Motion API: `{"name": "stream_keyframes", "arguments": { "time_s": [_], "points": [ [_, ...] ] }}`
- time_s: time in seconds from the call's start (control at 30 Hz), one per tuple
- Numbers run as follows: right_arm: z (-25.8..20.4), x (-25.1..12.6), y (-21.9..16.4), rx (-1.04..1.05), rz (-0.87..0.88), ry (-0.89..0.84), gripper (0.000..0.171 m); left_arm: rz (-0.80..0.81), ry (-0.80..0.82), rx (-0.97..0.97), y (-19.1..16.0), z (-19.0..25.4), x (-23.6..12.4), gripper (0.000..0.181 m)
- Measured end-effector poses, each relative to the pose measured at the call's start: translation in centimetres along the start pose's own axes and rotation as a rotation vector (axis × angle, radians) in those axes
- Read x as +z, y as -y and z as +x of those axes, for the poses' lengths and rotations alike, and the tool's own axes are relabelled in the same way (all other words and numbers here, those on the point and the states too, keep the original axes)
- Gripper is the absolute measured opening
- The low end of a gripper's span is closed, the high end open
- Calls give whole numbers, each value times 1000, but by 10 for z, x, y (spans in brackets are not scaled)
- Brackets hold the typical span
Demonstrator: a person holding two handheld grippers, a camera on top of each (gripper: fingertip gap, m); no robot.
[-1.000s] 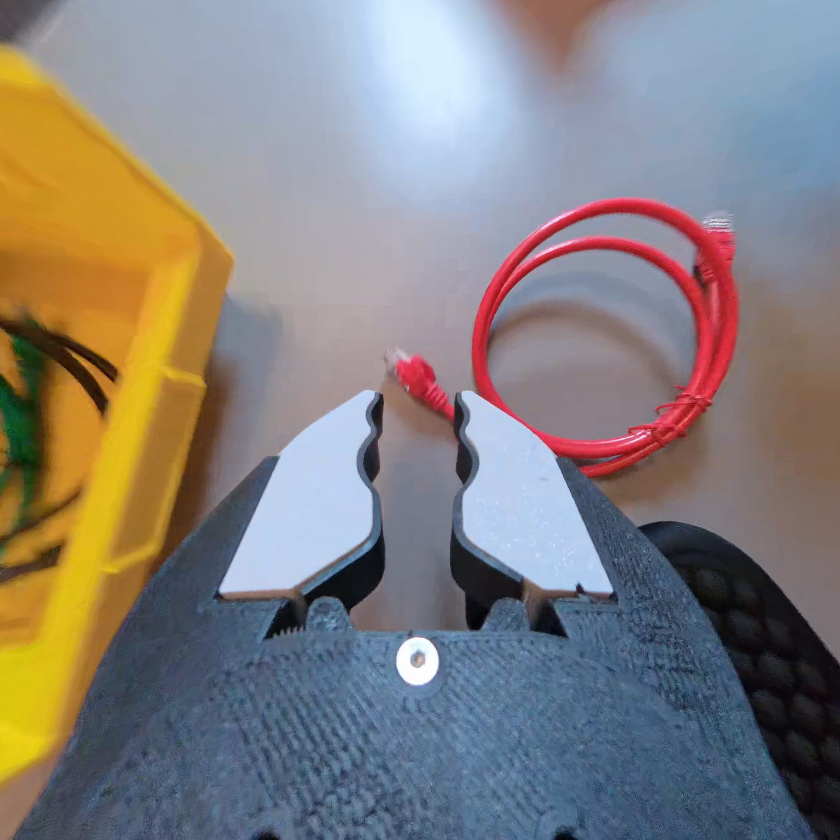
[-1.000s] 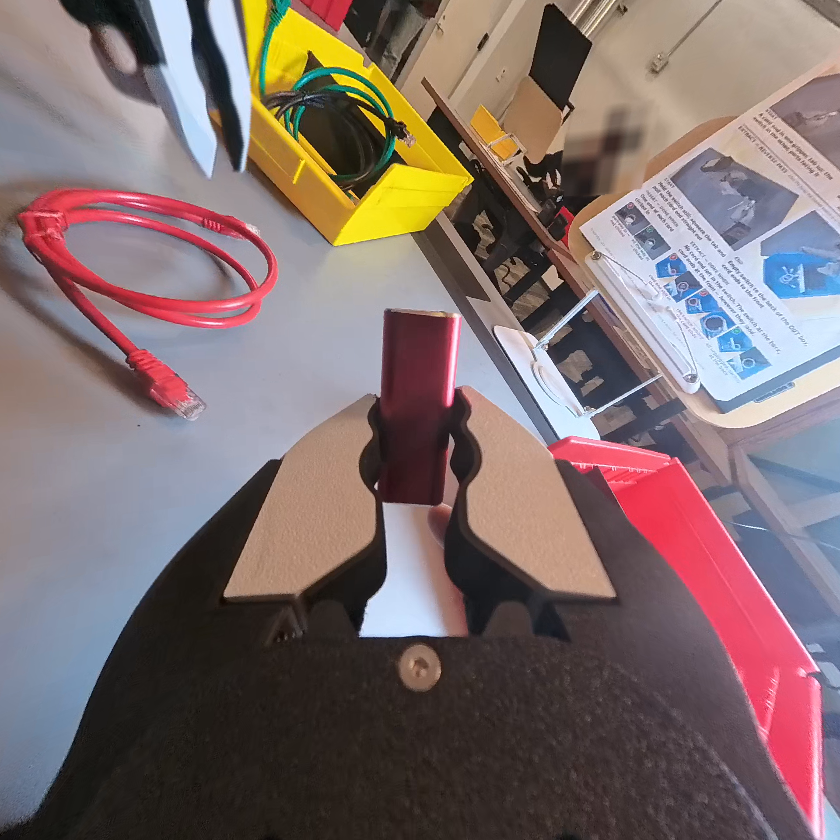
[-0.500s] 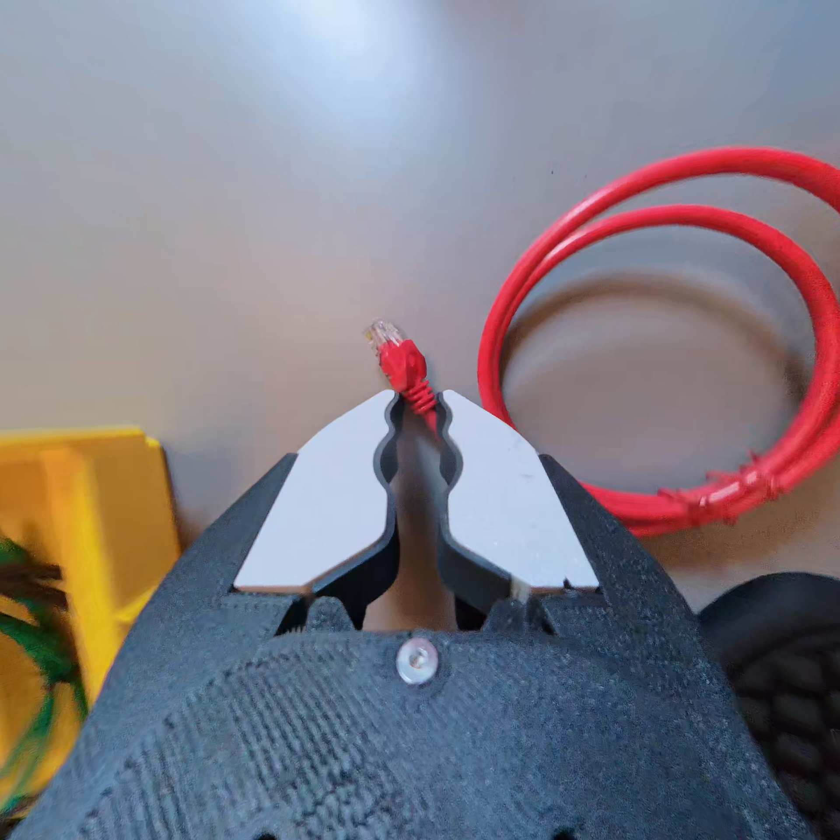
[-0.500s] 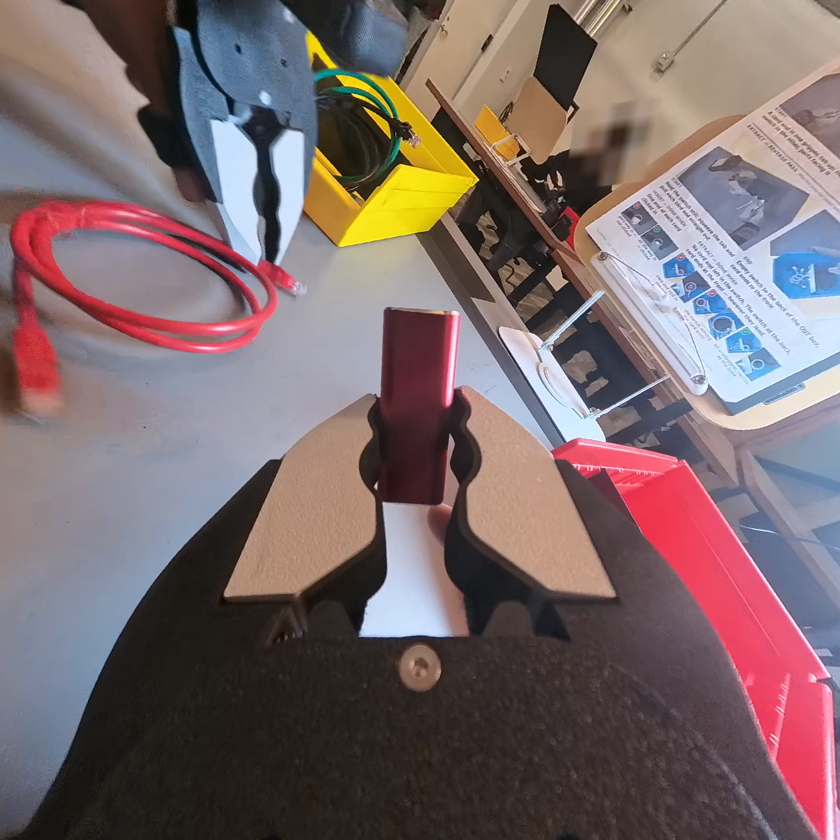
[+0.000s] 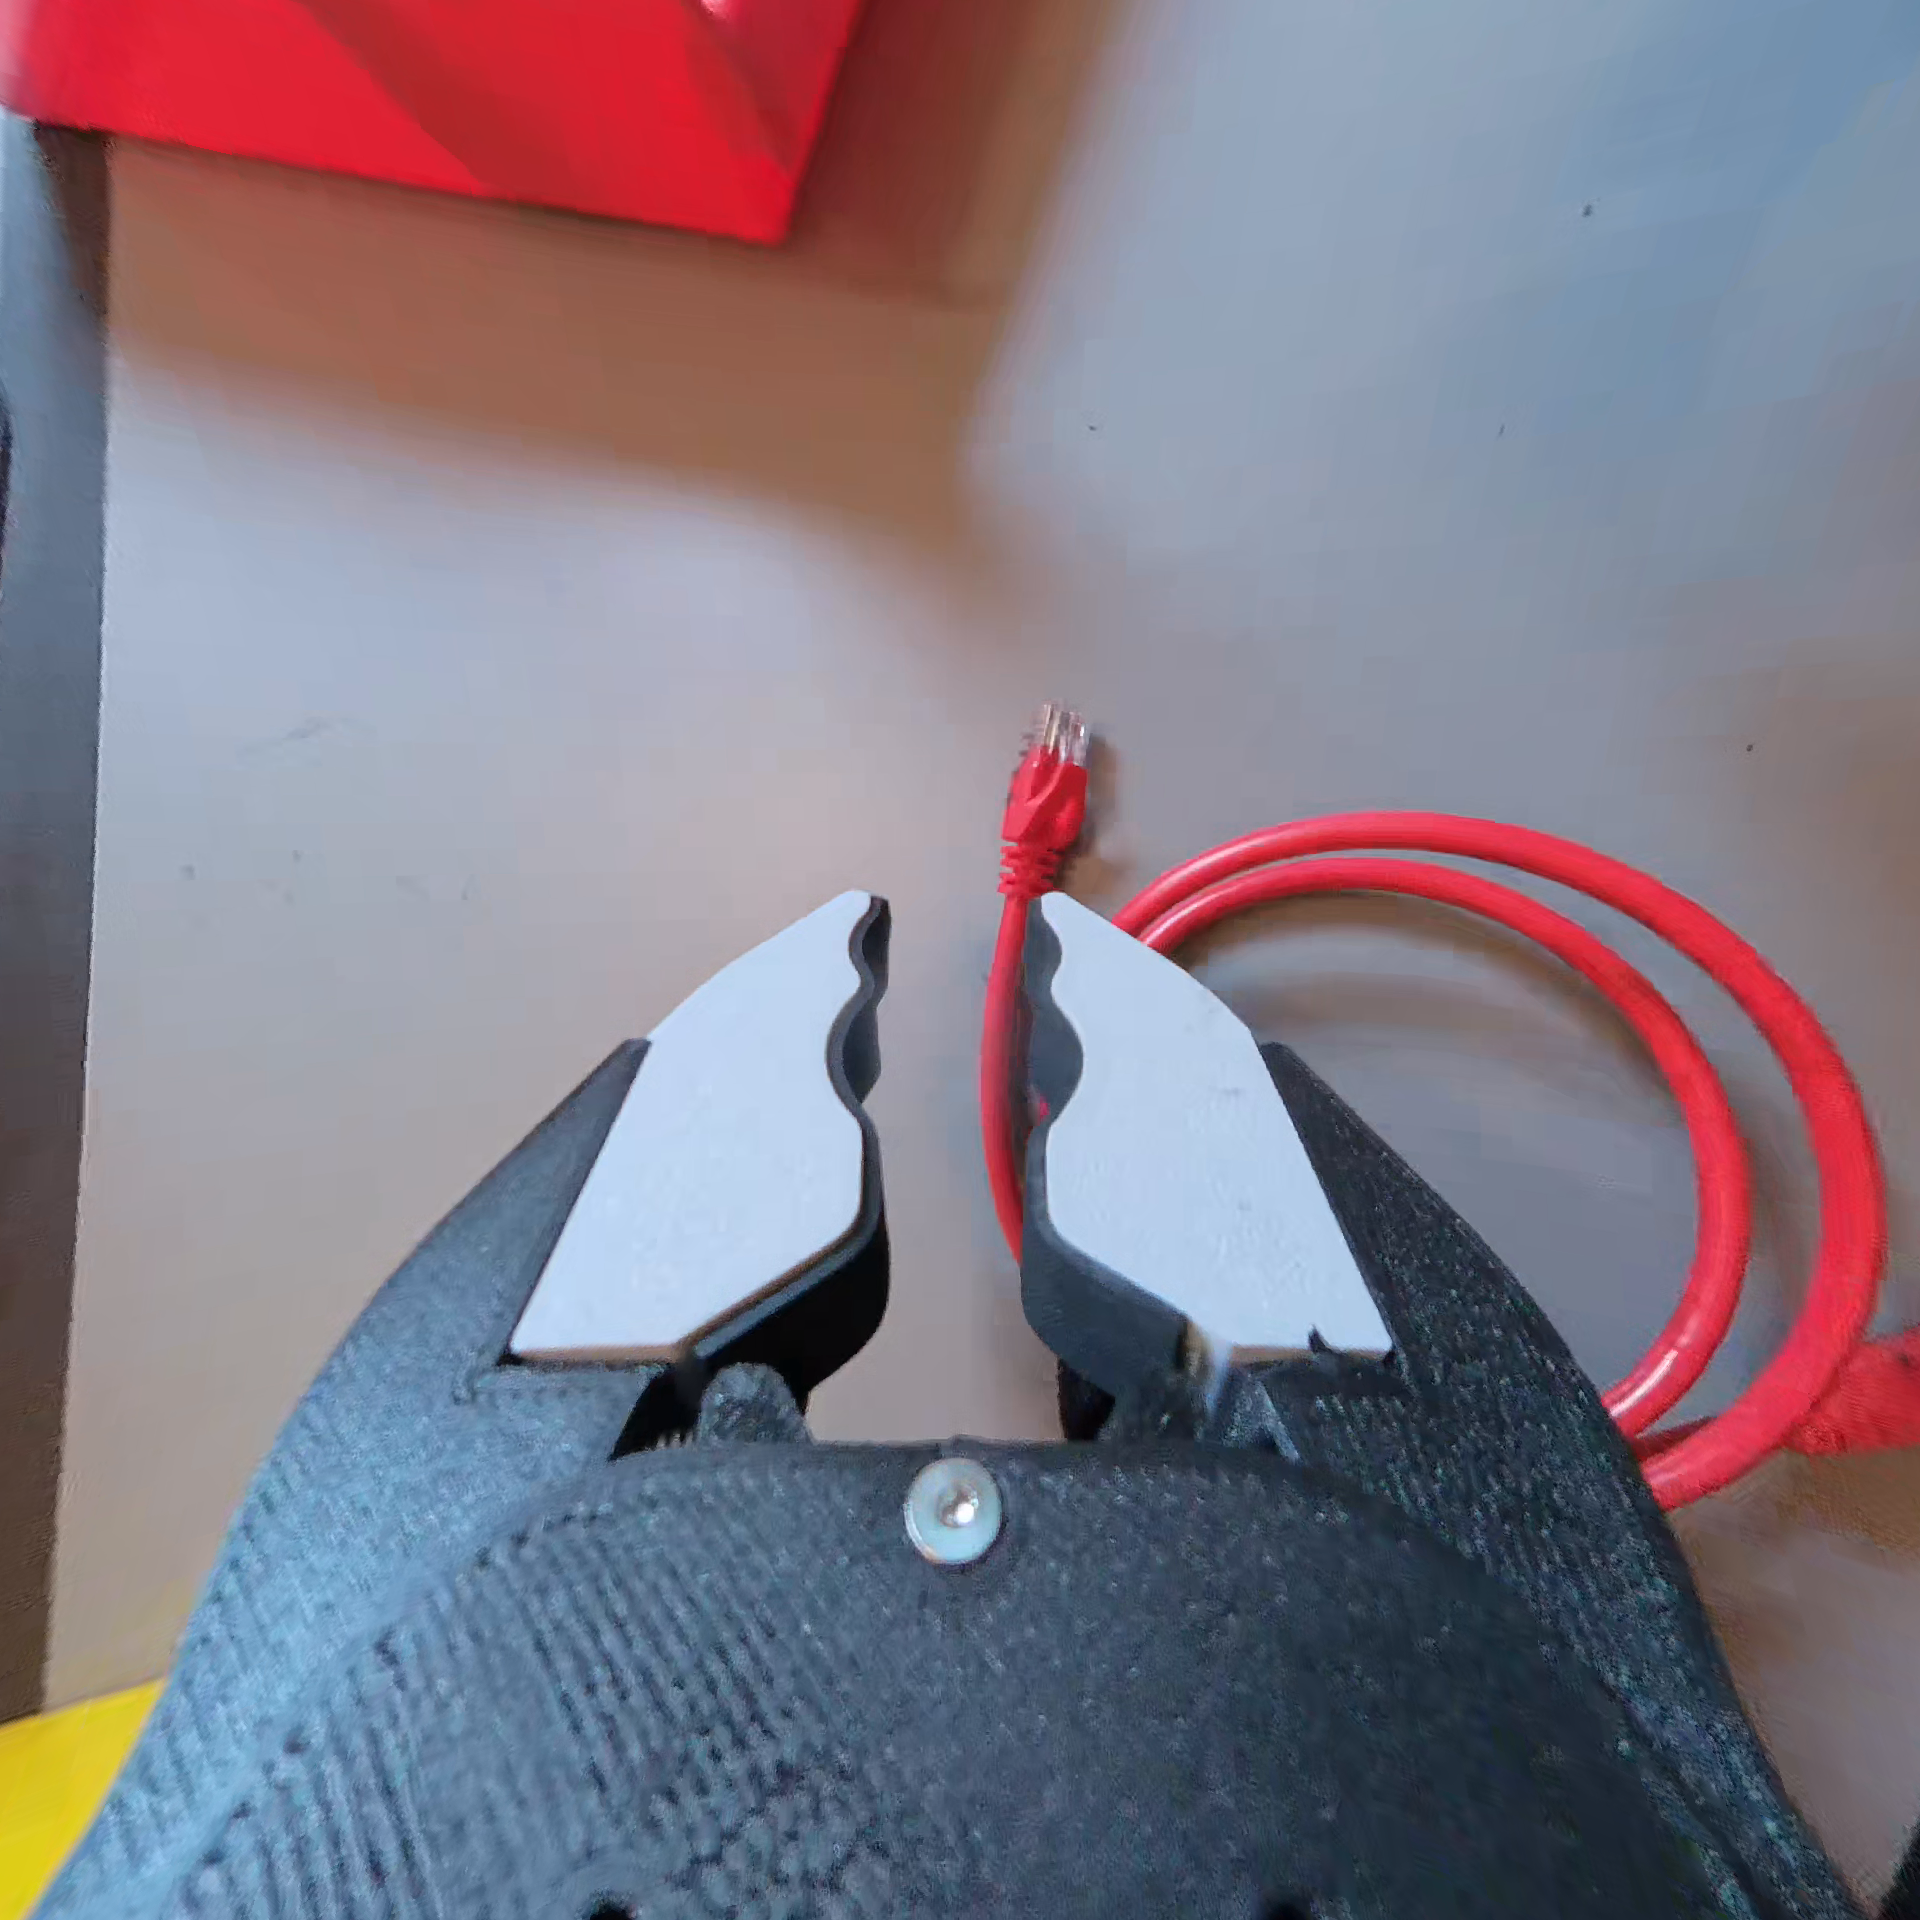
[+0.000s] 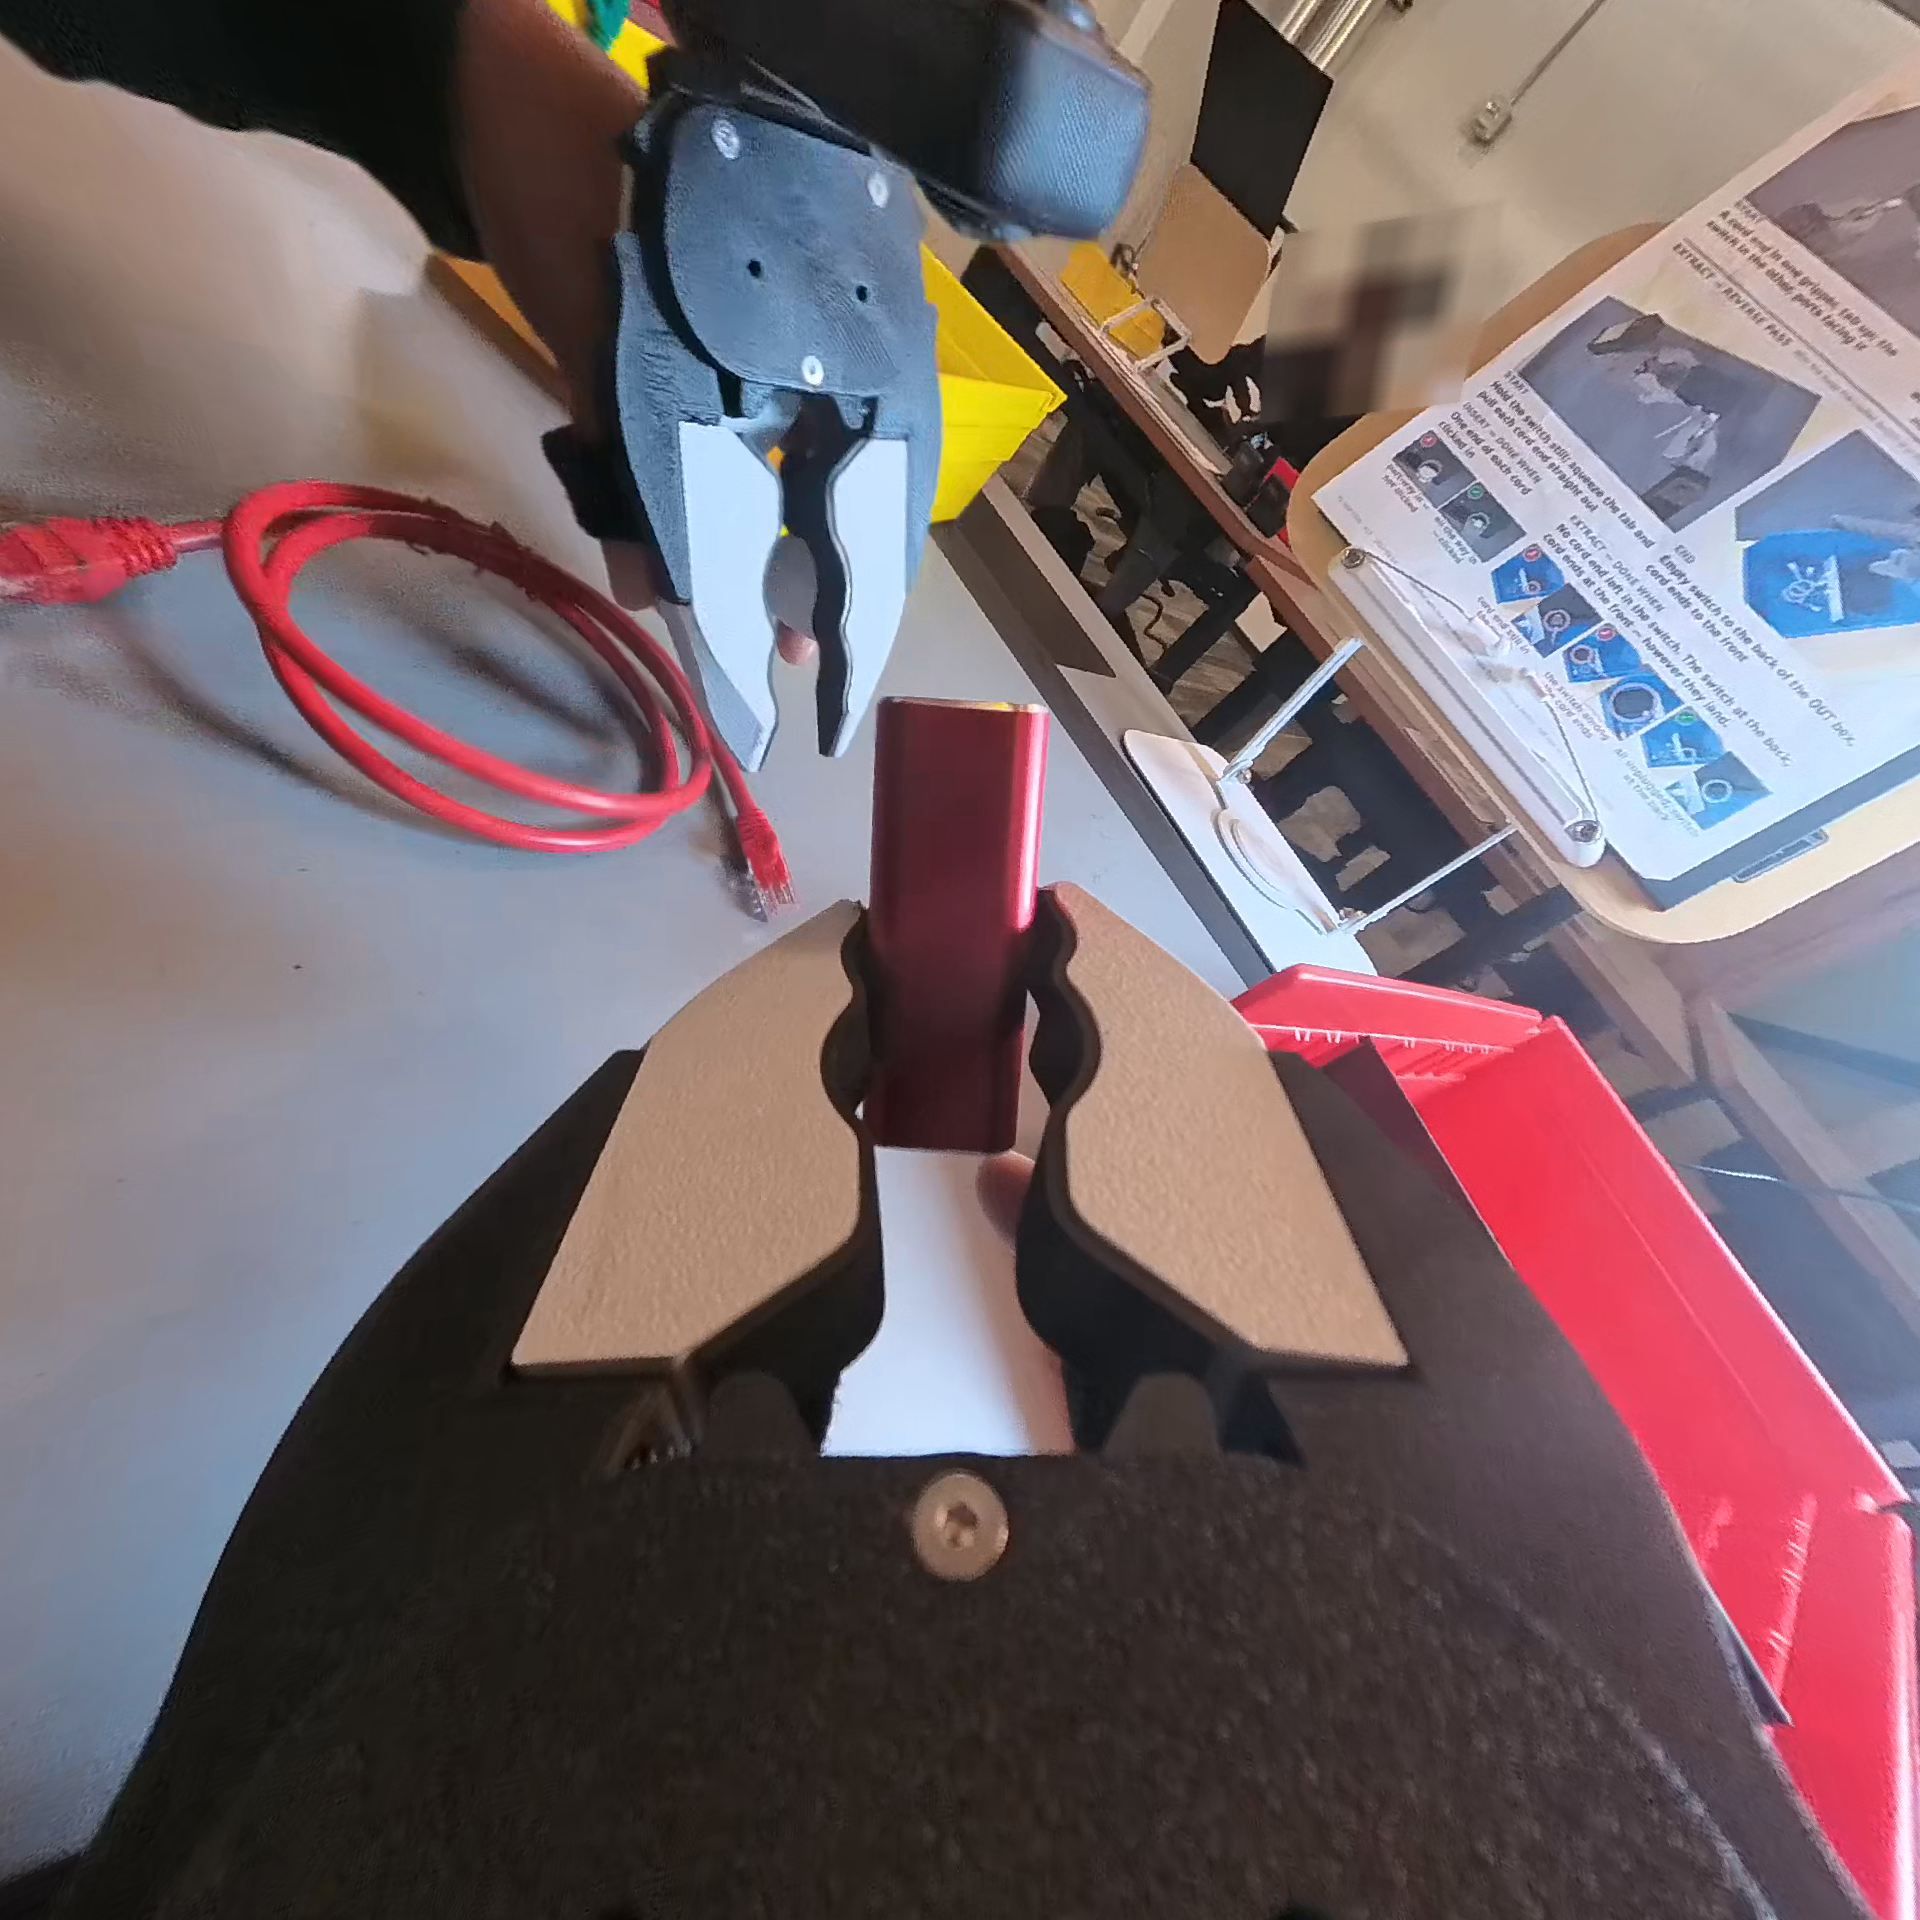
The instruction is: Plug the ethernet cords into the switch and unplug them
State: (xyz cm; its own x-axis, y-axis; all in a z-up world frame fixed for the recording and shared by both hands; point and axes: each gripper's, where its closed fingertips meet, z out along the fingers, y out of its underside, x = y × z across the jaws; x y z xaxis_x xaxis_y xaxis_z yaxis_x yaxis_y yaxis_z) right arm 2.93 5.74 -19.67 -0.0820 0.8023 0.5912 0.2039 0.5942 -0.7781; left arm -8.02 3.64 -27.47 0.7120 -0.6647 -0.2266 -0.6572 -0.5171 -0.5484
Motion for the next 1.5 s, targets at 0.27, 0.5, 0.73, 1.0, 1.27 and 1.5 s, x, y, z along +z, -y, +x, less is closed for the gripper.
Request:
{"name": "stream_keyframes", "arguments": {
  "time_s": [0.27, 0.5, 0.73, 1.0, 1.27, 1.5],
  "points": [
    [-6, 2, 2, -9, 6, 21, 27, 20, 73, -11, -5, 7, 9, 22],
    [-8, 3, -2, -23, -18, 18, 27, -102, -108, 83, -8, 10, 18, 23],
    [-4, 3, -5, -11, -15, 18, 27, -36, -52, 108, -2, 10, 27, 11],
    [-12, 6, -11, -171, -56, 19, 27, 133, -121, -96, 14, 24, -6, 10],
    [-36, 18, -5, -556, -55, 55, 27, 82, -485, -320, 32, 81, -37, 10],
    [-48, 25, -7, -822, -80, 120, 27, -35, -580, -405, 23, 92, -31, 10]
  ]
}}
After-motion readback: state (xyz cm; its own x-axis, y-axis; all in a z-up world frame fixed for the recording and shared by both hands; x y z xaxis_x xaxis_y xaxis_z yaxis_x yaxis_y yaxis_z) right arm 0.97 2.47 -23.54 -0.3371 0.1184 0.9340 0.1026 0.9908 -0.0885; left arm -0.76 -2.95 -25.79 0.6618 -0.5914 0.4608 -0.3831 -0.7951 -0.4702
